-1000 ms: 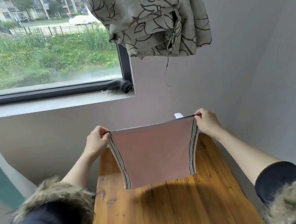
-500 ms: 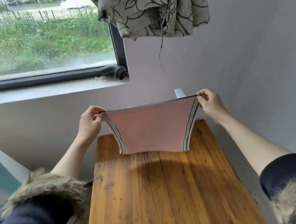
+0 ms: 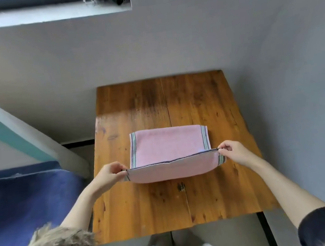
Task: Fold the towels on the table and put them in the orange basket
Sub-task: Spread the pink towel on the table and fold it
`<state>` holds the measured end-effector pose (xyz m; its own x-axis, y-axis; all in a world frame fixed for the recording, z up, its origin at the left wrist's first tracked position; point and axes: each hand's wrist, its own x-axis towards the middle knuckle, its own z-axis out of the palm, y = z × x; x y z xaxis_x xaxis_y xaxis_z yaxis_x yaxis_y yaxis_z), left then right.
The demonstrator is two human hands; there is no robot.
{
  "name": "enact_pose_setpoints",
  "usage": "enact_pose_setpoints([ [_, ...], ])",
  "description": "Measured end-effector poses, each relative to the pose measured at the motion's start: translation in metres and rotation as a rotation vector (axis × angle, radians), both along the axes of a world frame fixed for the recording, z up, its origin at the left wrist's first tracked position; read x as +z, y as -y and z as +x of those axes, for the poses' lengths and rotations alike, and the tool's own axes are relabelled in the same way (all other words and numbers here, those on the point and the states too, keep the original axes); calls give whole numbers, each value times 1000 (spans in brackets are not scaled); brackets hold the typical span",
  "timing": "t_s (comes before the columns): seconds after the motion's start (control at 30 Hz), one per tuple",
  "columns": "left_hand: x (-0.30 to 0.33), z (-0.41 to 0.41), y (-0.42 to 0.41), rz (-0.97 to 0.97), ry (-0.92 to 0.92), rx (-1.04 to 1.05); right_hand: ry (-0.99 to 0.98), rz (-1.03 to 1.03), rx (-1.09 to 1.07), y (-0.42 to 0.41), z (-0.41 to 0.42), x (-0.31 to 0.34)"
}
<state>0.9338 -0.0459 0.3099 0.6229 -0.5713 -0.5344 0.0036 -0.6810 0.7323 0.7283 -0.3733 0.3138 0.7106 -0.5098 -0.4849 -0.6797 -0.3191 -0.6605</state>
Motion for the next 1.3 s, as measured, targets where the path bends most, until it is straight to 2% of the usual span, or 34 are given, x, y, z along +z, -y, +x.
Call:
enact_pose_setpoints([
  [0.13,-28,-27,-18,151,-177,-98,-143,118,-6,-13,-28,-25],
  [0.23,-36,-33,-20,138,-207,-59,-158,142,-59,-14,-34,-32],
  [0.47,-37,-14,6,10,131,29,-53,8,-170,-9,-19,-33],
  [0.67,-46,10,39,-23,283,82,-16,-92,-242,11,18,-43],
  [0.87,-62,44,64,-45,349,154,17,-136,-286,30,56,-61],
  [1.1,-94,73,84,32,344,139,-61,-164,-257,42,81,-94],
  [1.3,-109,82,96,46,358,156,-85,-203,-324,44,91,-113],
])
